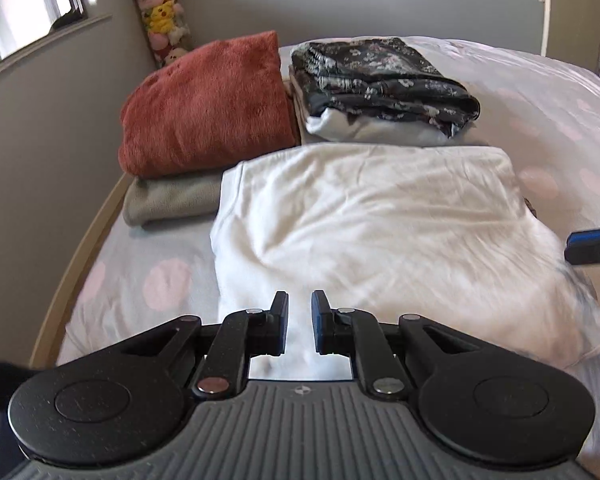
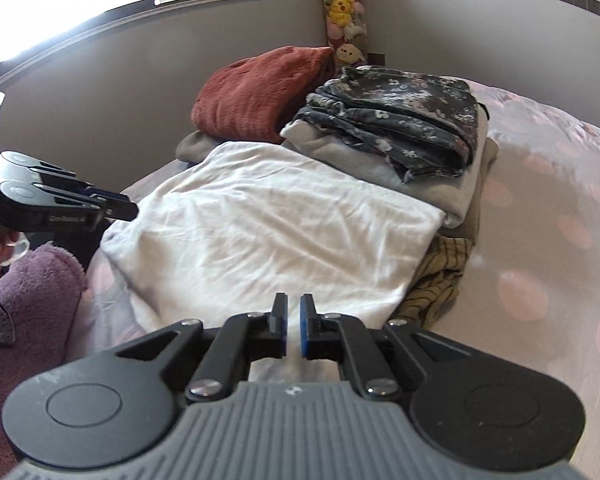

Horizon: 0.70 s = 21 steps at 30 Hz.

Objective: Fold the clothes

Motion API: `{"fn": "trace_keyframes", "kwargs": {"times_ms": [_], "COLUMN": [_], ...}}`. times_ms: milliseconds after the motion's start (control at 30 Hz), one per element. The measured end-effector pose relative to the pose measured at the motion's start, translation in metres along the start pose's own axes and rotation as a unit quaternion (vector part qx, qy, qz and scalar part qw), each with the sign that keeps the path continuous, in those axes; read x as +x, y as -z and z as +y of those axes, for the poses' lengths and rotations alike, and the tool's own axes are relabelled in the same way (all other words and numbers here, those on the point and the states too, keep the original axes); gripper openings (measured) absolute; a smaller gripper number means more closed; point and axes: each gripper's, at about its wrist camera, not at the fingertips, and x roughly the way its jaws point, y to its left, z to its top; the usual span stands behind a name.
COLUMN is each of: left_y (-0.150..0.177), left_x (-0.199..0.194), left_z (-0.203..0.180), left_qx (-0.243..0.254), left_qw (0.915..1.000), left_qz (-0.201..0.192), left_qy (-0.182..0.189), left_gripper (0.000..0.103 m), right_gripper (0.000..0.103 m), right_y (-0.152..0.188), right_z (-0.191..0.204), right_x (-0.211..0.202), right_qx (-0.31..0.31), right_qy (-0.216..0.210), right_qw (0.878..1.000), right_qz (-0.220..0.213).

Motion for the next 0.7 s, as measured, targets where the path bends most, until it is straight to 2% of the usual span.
{"fn": "trace_keyframes", "kwargs": {"times_ms": [100,233,433,567,633,700], "left_y": [0.018,0.035,0.037,0.036,0.039,0.041], "left_x": [0.015,0.03,0.017,-0.008,-0.022,-0.036], "left_z": [-0.001,0.0,-0.006,-0.028,-0.047,-0.066], "left_qx": [-0.008,-0.015,-0.029,-0.054,-0.066,-0.078], "left_qw": [0.9999,0.9993,0.9977,0.9968,0.9965,0.9957], "left_qz": [0.012,0.024,0.031,0.012,-0.005,-0.022], "left_qy": [-0.01,-0.023,-0.054,-0.058,-0.051,-0.044], "left_gripper": [0.011,0.011,0.011,0.012,0.018,0.023], "right_gripper": [0.025,0.025,0.027,0.037,0.043,0.057], "right_y": [0.014,0.036,0.039,0.042,0.042,0.041], "right_z": [0.009,0.004,0.003,0.005,0.007,0.01], "right_x": [0.011,0.034,0.022,0.001,-0.011,-0.023], "right_qx": [-0.013,-0.002,-0.012,-0.016,-0.018,-0.02], "right_qy": [0.006,0.016,0.024,0.021,0.023,0.03], "right_qw": [1.0,0.998,0.998,0.999,0.999,0.999], "right_qz": [0.02,0.052,0.05,0.033,0.018,-0.002]}}
